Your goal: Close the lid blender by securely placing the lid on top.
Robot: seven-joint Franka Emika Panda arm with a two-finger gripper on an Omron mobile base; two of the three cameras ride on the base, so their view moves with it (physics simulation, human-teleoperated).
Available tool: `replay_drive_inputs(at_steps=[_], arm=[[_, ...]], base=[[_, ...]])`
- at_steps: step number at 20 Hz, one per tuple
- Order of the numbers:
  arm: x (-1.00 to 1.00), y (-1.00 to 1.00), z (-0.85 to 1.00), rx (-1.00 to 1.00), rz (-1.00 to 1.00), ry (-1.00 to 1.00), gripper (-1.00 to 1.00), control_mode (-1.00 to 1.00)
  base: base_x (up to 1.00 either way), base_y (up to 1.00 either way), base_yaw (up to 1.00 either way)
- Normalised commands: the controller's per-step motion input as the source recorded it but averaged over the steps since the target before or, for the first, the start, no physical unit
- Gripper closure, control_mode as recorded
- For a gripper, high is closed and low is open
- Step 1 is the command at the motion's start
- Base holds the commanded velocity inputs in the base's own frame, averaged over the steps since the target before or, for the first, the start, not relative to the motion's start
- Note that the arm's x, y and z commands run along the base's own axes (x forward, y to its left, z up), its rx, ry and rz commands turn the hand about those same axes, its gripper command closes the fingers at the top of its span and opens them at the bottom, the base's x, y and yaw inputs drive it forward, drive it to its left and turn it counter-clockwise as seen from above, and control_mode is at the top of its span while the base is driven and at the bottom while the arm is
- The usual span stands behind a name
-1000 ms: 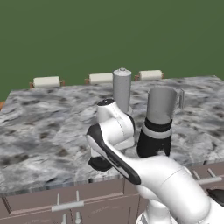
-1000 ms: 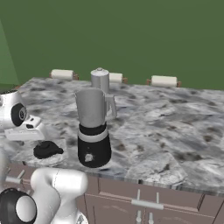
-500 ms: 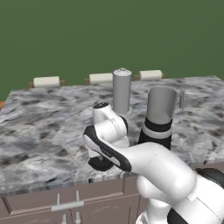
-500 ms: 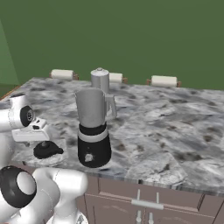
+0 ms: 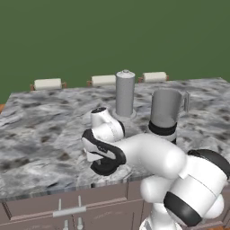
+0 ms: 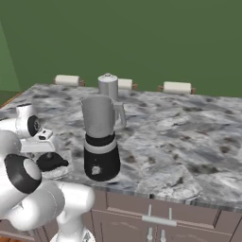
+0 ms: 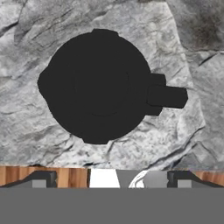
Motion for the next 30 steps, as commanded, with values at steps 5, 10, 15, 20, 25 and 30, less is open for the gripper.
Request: replay_drive_inputs(at_steps=[5, 10, 15, 20, 25, 30], arm=[[0.28, 0.00, -0.36, 0.00, 0.00, 0.00, -1.00, -1.00], [0.29, 0.01, -0.26, 0.00, 0.00, 0.00, -1.00, -1.00], [0.32, 0.09, -0.12, 0.00, 0.00, 0.00, -1.00, -1.00], [0.20, 0.10, -0.14, 0.00, 0.00, 0.00, -1.00, -1.00], [0.00, 0.00, -0.31, 0.00, 0.00, 0.00, -1.00, -1.00], [-0.01, -0.07, -0.38, 0.00, 0.00, 0.00, -1.00, -1.00]], base=[[0.00, 0.00, 0.00], [0.00, 0.00, 0.00], [0.00, 0.00, 0.00], [0.00, 0.00, 0.00], [0.00, 0.00, 0.00], [0.00, 0.00, 0.00]])
